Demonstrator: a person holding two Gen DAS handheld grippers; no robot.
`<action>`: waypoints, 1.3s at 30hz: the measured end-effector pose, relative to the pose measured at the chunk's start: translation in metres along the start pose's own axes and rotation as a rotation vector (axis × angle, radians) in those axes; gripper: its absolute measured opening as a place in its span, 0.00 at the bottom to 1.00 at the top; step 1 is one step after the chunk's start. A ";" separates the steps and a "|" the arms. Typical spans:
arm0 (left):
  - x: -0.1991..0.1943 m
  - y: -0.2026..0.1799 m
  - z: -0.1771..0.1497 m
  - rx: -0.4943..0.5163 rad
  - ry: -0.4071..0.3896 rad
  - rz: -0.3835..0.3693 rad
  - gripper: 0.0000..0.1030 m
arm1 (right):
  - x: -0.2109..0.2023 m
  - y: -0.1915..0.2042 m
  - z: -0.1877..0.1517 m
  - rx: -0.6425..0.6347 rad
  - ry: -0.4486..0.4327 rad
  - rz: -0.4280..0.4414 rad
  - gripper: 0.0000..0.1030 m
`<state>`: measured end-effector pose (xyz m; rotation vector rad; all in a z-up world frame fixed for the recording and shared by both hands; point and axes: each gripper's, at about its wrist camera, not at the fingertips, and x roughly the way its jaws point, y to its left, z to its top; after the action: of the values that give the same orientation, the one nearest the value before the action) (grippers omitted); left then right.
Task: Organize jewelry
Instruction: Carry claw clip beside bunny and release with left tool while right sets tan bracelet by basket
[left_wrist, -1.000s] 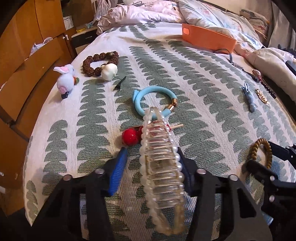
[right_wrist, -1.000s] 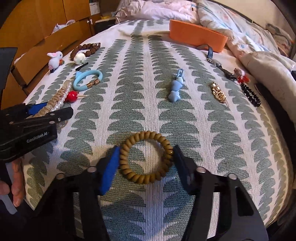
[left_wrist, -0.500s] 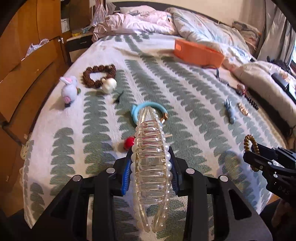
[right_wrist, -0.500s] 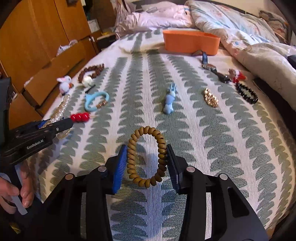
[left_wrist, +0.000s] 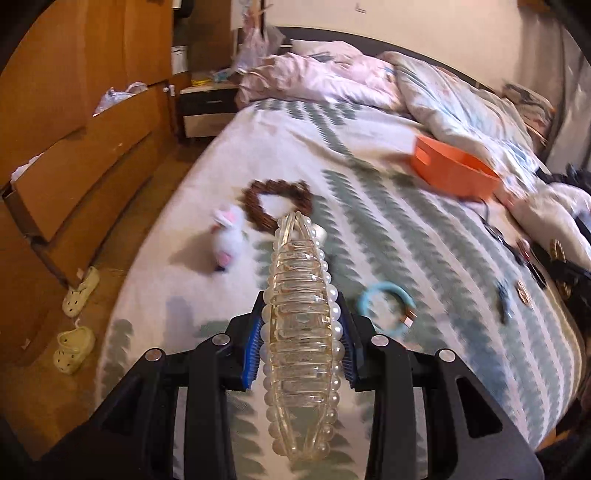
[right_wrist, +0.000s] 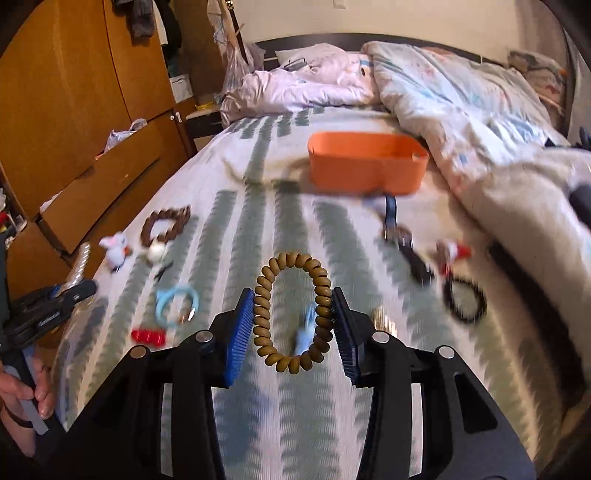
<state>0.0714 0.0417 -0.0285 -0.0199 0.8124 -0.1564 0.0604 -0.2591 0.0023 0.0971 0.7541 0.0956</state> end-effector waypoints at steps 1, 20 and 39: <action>0.003 0.007 0.003 -0.012 0.003 0.012 0.35 | 0.007 0.000 0.008 -0.005 -0.001 -0.005 0.41; 0.057 0.021 0.001 0.002 0.190 0.081 0.35 | 0.143 -0.029 0.059 0.008 0.165 -0.053 0.42; 0.061 0.020 0.006 0.002 0.164 0.129 0.61 | 0.148 -0.030 0.056 -0.023 0.177 -0.085 0.66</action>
<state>0.1200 0.0527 -0.0702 0.0481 0.9747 -0.0372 0.2078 -0.2742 -0.0614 0.0349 0.9330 0.0320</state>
